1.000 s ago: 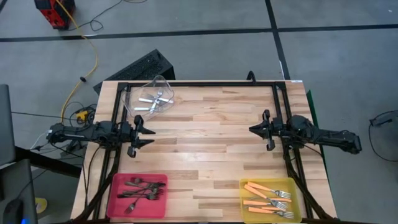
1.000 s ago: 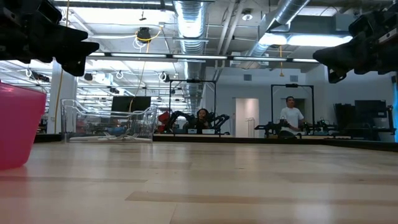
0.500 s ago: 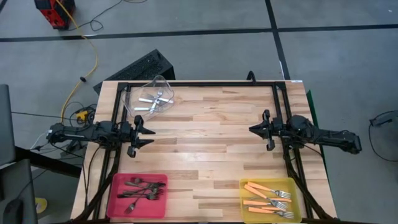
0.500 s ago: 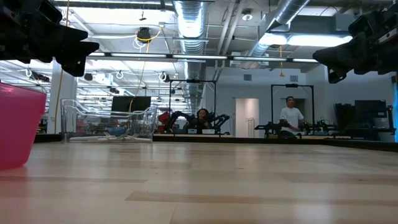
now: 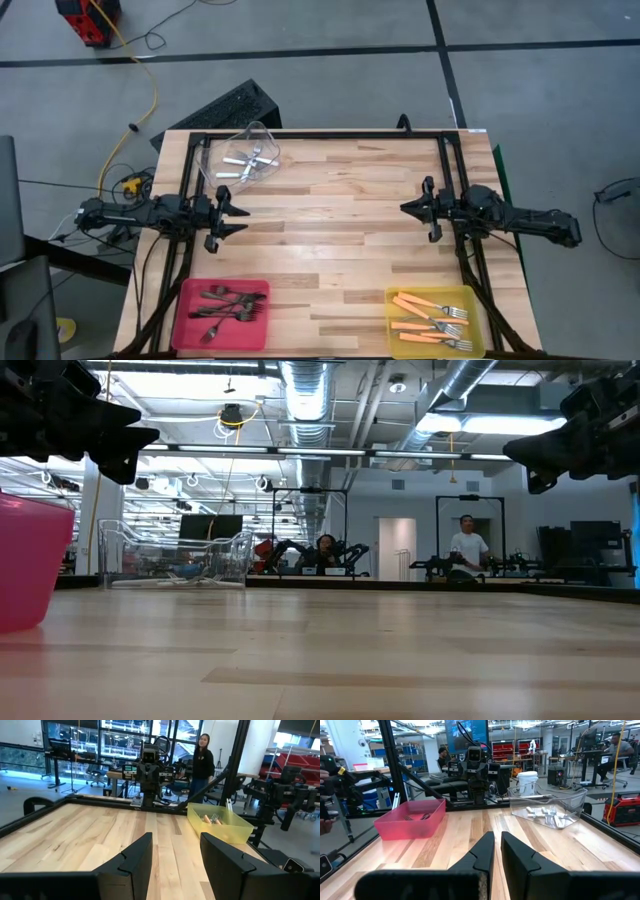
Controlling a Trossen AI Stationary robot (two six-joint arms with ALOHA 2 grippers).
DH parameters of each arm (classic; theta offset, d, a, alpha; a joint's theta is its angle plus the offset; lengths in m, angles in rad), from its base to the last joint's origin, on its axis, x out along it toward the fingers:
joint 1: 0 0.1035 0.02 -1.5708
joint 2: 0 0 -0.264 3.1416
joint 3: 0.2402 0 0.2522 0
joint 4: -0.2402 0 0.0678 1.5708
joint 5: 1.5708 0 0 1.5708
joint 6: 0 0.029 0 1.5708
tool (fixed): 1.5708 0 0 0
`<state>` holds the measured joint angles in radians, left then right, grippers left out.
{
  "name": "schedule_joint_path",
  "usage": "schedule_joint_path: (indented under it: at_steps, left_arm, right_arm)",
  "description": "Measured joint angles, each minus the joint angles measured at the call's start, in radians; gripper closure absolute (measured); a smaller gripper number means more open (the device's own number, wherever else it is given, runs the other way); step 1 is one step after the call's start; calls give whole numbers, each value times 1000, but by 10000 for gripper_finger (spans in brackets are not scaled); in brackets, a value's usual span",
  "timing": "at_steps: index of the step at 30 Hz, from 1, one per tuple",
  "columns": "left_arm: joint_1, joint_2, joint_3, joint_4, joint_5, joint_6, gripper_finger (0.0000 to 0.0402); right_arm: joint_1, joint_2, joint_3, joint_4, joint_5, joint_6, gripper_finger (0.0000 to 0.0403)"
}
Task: Sort silverware by color (type)
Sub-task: Return to Home Position
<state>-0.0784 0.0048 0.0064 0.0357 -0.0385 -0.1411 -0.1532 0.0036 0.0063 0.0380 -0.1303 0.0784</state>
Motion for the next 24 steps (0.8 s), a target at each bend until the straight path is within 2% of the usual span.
schedule_joint_path:
  at_steps: [8, 24]
  left_arm:
    - [0, 0, 0, 0, -1, -40, 250]
    - [0, 0, 0, 0, 5, -22, 250]
  right_arm:
    - [0, 0, 0, 0, 0, 0, 343]
    - [0, 0, 0, 0, 0, 0, 343]
